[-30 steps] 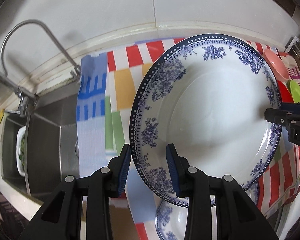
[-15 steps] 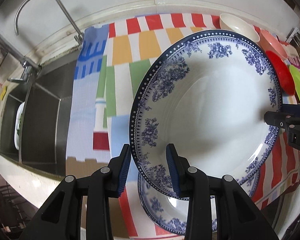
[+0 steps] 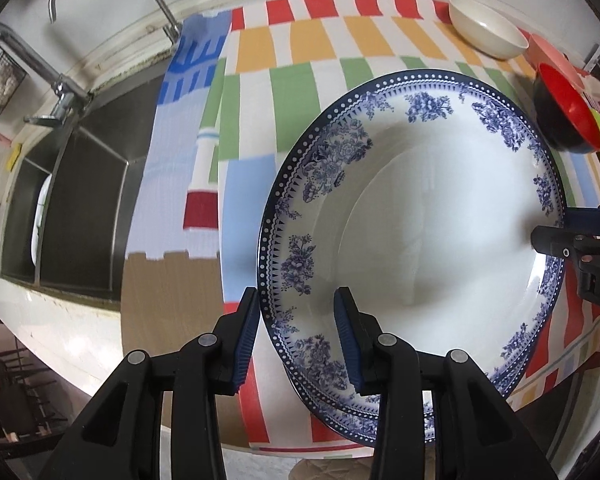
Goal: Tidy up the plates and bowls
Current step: 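Lift the smaller plate with both grippers, stack it on the large plate, release, then raise both grippers and move them toward the green plate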
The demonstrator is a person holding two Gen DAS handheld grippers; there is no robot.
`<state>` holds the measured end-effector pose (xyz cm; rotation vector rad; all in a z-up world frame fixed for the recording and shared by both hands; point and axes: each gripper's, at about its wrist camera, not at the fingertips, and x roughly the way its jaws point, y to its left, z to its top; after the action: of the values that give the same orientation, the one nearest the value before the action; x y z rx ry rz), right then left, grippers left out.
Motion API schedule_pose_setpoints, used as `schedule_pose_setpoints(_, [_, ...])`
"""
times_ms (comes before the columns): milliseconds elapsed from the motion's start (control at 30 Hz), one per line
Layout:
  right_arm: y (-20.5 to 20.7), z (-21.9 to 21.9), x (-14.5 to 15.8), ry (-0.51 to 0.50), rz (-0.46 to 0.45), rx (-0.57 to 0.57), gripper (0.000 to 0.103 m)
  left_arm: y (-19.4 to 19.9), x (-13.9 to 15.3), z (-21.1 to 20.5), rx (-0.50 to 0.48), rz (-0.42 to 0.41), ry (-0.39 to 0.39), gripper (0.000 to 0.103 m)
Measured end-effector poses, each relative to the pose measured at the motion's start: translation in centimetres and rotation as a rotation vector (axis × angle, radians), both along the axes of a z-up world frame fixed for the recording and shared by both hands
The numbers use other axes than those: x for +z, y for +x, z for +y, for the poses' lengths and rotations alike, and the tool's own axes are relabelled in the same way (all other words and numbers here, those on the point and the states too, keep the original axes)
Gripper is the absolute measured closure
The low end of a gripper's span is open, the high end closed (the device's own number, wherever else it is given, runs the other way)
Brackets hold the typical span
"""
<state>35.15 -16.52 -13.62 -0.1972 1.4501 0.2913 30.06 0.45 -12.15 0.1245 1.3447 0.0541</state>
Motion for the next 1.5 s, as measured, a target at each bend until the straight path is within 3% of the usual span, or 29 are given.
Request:
schedule_pose_setpoints(333, [-1.1,0.4,-0.6,-0.018,-0.004,0.014,0.066,-0.6,-0.9,0.1,0.017,0.021,-0.003,0.065])
schedule_pose_setpoints(733, [-0.8,2.0,-2.2,-0.056,0.033,0.054,0.062,-0.8,-2.1,-0.3,-0.033,0.067,0.045,0.065])
schedule_pose_setpoints(1033, [-2.1,3.1,-3.1,-0.055,0.051,0.116,0.06,-1.9,-2.2,-0.7,-0.082,0.061,0.038,0.055])
schedule_pose_setpoints(1200, [-2.7,3.8,-3.0,-0.03,0.043,0.129,0.05,-2.4,-2.0,-1.3,-0.107,0.057,0.02,0.049])
schedule_pose_setpoints(1300, [-2.9,3.9,-2.6,-0.03,0.026,0.127,0.05,-2.6,-1.5,-1.2,-0.104,0.036,0.026,0.047])
schedule_pose_setpoints(1500, [-4.7,3.4,-0.3,-0.034,-0.101,0.106,0.05,-2.8,0.3,-1.6,-0.093,-0.031,0.008,0.044])
